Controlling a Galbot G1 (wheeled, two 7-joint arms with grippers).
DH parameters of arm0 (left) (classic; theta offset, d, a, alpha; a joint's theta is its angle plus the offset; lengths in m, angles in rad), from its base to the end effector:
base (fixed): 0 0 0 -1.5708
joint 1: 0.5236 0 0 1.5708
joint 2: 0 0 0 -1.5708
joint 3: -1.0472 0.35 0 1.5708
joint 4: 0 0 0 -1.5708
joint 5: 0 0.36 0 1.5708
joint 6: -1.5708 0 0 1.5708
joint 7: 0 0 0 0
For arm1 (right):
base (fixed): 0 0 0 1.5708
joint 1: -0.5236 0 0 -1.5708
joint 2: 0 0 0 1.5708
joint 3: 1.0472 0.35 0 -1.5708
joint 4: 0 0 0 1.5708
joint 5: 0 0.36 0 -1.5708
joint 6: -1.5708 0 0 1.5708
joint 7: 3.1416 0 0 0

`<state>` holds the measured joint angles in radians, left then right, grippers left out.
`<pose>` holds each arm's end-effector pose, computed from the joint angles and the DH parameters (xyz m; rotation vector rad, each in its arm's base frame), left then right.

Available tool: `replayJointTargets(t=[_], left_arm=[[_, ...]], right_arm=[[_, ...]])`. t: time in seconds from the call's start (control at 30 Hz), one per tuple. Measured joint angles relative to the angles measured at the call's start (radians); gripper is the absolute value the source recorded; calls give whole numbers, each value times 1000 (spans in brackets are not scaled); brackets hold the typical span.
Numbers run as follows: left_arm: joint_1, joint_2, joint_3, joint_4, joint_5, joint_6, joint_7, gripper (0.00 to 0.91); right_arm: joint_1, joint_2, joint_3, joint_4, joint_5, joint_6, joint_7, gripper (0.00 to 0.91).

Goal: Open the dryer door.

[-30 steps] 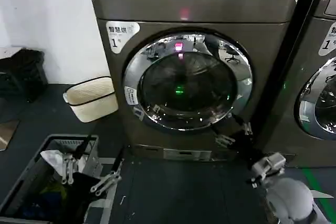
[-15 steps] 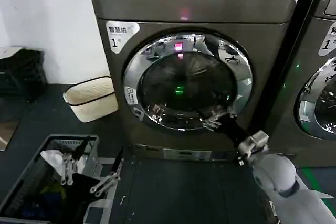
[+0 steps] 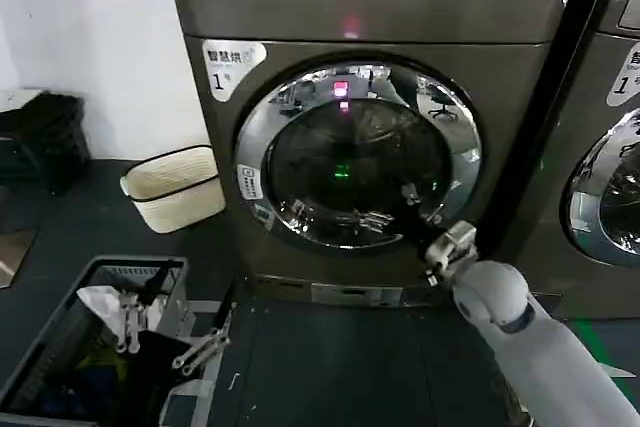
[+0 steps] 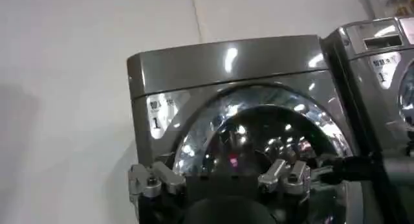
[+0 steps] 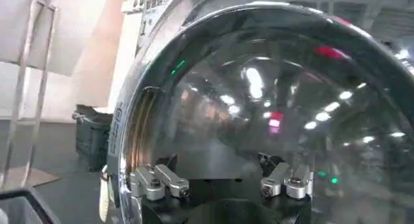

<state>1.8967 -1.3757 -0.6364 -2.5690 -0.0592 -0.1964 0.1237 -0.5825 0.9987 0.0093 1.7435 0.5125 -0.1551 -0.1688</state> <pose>0.0962 0.0307 -0.1735 0.3229 2.7713 0.2267 0.4269 -0.0093 -0.1626 -0.9730 2.7993 -0.2779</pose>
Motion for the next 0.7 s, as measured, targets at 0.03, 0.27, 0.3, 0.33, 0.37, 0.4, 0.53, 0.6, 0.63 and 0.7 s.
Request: replayJointTargets(t=[0.03,0.27,0.3,0.33,0.37,0.4,0.53,0.6,0.63,0.7], left_arm=[[0,-1,0,0,1,0,1,907],[1,-5,0,0,4,-2,2,907],[1,-5,0,0,4,-2,2,907],[0,-6,0,0,4,-2,2,907],[0,-6,0,0,4,-2,2,907],[0,-7,0,0,4,-2,2,907],[0,-7,0,0,5,-2,2,907],[0,-7,0,0,5,-2,2,907],[-1,-7,0,0,5,-2,2,907],[-1,-8,0,0,6,-2,2,907]], right_arm=[[10,5,-9,-10,0,2,-2,907],[64,30,-57,-49,1,11,-12,907],[68,32,-63,-52,1,11,-12,907],[73,34,-67,-55,1,11,-13,907],[77,36,-71,-57,1,11,-14,907],[82,38,-77,-60,2,11,-15,907],[99,44,-98,-70,4,13,-20,907],[107,46,-107,-74,5,13,-20,907],[112,47,-112,-76,6,13,-20,907],[121,51,-123,-78,9,12,-20,907]])
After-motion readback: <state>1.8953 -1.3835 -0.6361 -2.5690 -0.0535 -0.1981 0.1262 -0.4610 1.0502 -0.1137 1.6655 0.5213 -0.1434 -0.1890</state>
